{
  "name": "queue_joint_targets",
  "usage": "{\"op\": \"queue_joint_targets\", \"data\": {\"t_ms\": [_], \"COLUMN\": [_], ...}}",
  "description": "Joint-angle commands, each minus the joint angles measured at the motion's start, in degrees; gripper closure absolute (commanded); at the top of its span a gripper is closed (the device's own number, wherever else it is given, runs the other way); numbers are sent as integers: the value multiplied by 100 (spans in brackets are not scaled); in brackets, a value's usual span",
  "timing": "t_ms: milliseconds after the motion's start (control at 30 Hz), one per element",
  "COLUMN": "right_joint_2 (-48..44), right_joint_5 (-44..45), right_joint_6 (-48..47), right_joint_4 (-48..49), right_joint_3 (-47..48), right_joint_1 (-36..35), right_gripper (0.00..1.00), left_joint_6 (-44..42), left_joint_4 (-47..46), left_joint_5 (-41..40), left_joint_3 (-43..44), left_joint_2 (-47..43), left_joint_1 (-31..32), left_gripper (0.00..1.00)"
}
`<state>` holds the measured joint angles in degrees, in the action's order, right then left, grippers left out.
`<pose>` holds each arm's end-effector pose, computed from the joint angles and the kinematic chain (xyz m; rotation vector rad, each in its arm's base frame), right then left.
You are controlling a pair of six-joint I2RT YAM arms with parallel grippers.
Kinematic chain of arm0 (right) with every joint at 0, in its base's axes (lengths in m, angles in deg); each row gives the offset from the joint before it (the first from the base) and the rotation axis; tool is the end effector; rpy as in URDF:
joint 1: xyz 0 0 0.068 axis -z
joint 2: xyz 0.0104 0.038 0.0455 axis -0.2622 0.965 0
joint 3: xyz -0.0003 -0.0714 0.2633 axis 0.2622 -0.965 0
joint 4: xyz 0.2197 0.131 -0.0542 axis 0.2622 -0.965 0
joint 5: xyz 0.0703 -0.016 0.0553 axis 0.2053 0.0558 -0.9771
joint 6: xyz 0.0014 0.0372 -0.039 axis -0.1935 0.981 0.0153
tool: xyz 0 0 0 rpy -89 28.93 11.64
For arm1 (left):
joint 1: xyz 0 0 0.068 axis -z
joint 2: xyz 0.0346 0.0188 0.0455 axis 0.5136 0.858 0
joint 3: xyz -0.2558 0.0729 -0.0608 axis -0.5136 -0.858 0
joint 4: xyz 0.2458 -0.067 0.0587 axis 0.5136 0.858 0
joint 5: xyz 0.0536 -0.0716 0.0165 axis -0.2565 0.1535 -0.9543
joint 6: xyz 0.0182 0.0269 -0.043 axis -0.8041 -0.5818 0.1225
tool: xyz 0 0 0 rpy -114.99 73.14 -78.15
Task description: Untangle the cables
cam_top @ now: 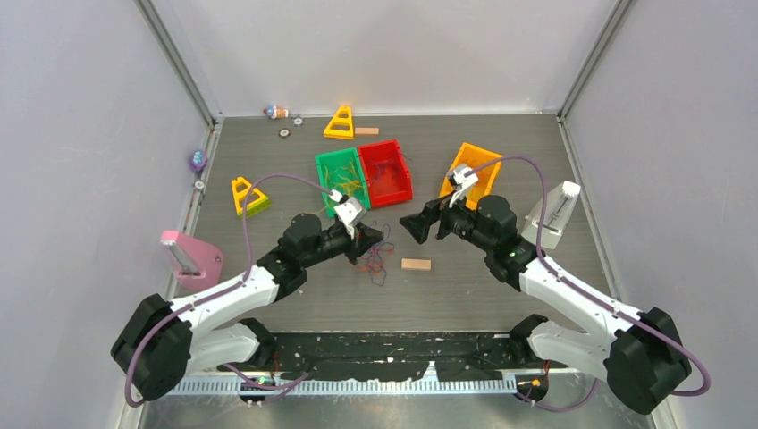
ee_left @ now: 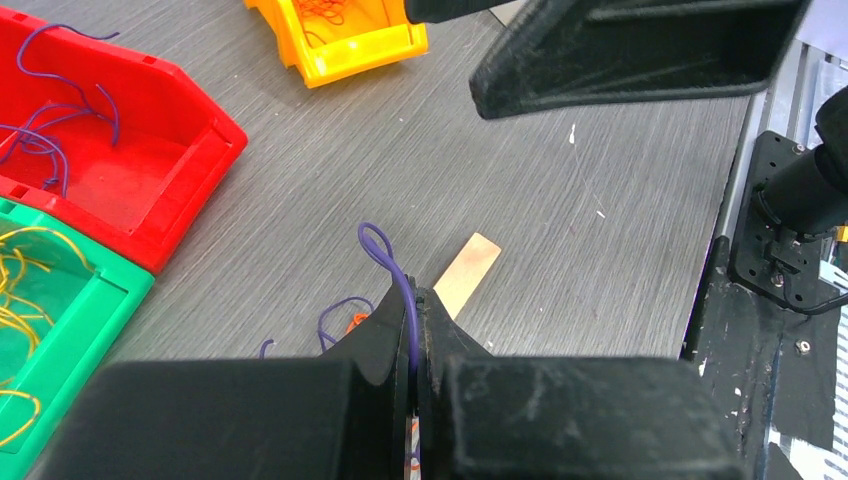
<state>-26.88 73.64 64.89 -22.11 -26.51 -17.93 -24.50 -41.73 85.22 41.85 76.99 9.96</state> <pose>0.1951 0.1365 0.2693 -0.4273 1.7514 0.8080 0.1760 -0.1680 0.2368 0.7789 1.6640 -0.8928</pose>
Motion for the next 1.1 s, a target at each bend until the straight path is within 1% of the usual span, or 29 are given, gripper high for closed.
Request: {"op": "queue_joint_targets", "data": {"t_ms": [0, 67, 133, 200, 333, 467, 567, 700, 767, 900, 1000, 1067], "right_joint_2": [120, 351, 549, 753, 996, 1208, 1317, 1480, 1459, 1245, 1076, 1067], "right_joint_5": [-988, -1078, -992, -869, -861, -1083, -1115, -913, -860, -737, -680, -715], "right_joint_6": [-397, -584, -809, -896, -918, -1007, -1015, -1138, -1163, -1137, -1086, -1052], "right_joint_4": [624, 792, 916, 1132, 1525, 1748, 1904, 1743, 1720, 1810, 2005, 2095], "right_joint_3": [-55, -81, -70, -94, -173, -168, -145, -85, -143, -495, -866, -980], "right_joint_1": [-55, -236, -556, -686, -776, -848, -897, -905, -906, -906, -906, -906], "right_gripper": [5, 5, 4, 3, 1, 0, 3, 5, 5, 1, 4, 4], "left_joint_6": [-88, -83, -83, -83, -84, -66, -58, -58, -47, -23, -4, 9], "left_joint_4": [-370, -376, -374, -379, -374, -383, -395, -480, -491, -398, -350, -419], "left_joint_5": [164, 193, 187, 174, 150, 184, 204, 179, 75, -221, -301, -217], "left_joint_3": [-11, -6, -6, -18, -39, -35, -41, -111, -145, -131, -119, -151], "left_joint_2": [-58, -36, -33, -55, -110, -100, -110, -215, -272, -287, -297, -318], "left_joint_1": [1, 3, 1, 6, 1, 1, 1, 3, 3, 1, 1, 1], "left_gripper": [100, 100, 100, 100, 100, 100, 100, 100, 100, 100, 100, 100]}}
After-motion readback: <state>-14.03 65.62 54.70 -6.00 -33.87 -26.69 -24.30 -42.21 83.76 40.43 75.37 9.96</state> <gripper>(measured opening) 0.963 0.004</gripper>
